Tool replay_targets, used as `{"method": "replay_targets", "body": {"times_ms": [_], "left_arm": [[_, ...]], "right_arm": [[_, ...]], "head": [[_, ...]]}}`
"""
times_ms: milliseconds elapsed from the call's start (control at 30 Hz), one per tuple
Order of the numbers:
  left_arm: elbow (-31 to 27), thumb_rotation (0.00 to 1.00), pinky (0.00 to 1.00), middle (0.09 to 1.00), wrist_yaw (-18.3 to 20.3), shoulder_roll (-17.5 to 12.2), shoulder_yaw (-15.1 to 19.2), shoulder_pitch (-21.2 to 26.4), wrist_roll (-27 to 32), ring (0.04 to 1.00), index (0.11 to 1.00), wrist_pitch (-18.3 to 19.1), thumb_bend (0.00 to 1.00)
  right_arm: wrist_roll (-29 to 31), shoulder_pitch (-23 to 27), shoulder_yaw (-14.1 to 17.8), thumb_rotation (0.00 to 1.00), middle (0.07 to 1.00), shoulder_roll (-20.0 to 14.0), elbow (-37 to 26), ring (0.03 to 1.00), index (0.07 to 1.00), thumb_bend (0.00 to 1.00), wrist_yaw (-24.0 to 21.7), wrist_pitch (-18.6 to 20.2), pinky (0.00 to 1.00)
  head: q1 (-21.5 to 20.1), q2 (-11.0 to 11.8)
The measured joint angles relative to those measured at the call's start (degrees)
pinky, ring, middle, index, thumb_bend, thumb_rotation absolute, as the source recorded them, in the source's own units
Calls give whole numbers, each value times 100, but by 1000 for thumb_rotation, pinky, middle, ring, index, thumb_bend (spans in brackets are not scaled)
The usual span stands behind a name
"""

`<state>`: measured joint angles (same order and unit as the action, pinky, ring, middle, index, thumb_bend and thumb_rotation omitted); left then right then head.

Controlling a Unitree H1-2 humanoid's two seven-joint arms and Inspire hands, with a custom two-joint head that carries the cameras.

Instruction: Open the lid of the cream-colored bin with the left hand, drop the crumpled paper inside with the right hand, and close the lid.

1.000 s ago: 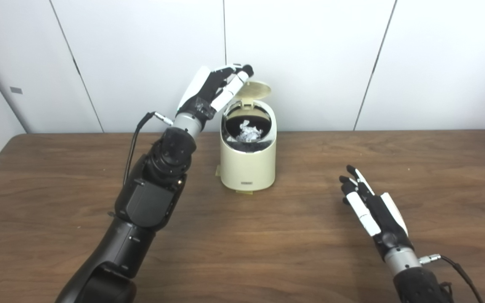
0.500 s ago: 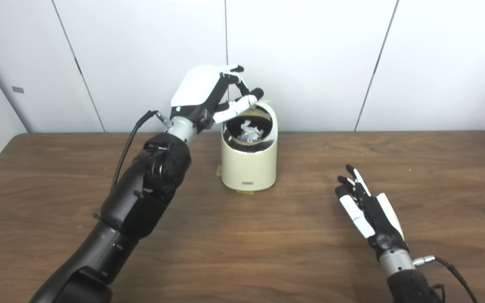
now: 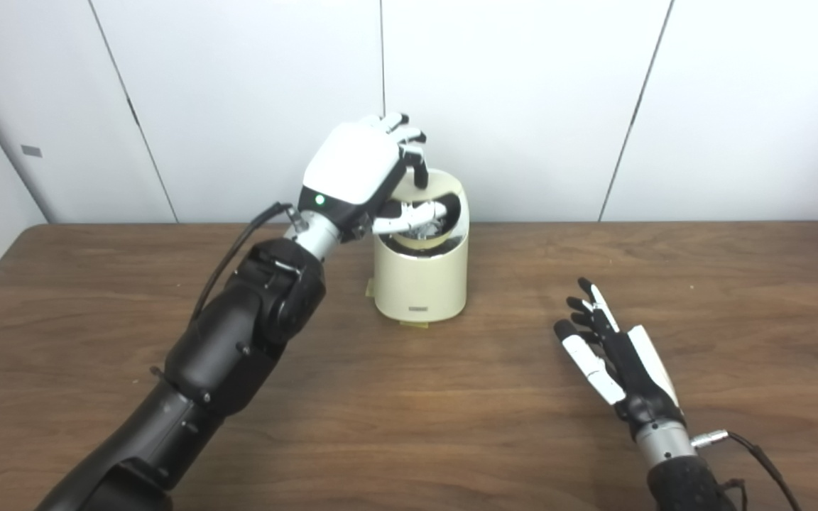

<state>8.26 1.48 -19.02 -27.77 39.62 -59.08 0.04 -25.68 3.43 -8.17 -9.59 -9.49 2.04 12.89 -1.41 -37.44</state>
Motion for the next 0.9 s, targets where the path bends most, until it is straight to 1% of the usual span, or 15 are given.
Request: {"method": "replay_targets", "body": {"times_ms": [67,200,300,500,633,733,833,900], "left_arm": [[143,1000,964,876,-144,-37,-82,-28,-209,958,589,-106,566],[317,1000,947,880,-399,-64,-170,-35,-475,954,609,-223,566],[369,1000,941,884,-520,-69,-205,-49,-565,952,621,-293,568],[374,1000,946,886,-564,-67,-204,-114,-596,945,644,-323,574],[441,1000,943,887,-631,-67,-221,-137,-598,946,654,-364,585],[495,1000,940,910,-663,-66,-253,-135,-607,962,666,-367,588],[507,1000,938,925,-662,-66,-289,-136,-610,971,642,-363,594],[507,1000,938,940,-642,-65,-299,-138,-604,981,643,-360,597]], "right_arm": [[-115,-2,-27,1000,919,1,-7,869,1000,573,1,4,799],[-287,-26,-70,1000,938,0,-31,890,1000,588,-4,5,812],[-367,-36,-86,1000,948,0,-34,905,1000,600,-18,7,818],[-441,-38,-77,1000,942,-10,-34,903,1000,604,-21,11,810],[-530,-38,-87,1000,939,-32,-33,920,1000,596,-34,24,854],[-639,-38,-121,1000,938,-57,-32,929,1000,600,-46,23,872],[-704,-37,-123,1000,941,-92,-32,930,1000,597,-68,27,867],[-709,-36,-108,1000,941,-106,-32,925,1000,610,-85,32,854]], "head": [[-17,9],[-18,-26],[0,-44],[-9,-44],[-53,-44],[-70,-44],[-70,-62],[-97,-62]]}}
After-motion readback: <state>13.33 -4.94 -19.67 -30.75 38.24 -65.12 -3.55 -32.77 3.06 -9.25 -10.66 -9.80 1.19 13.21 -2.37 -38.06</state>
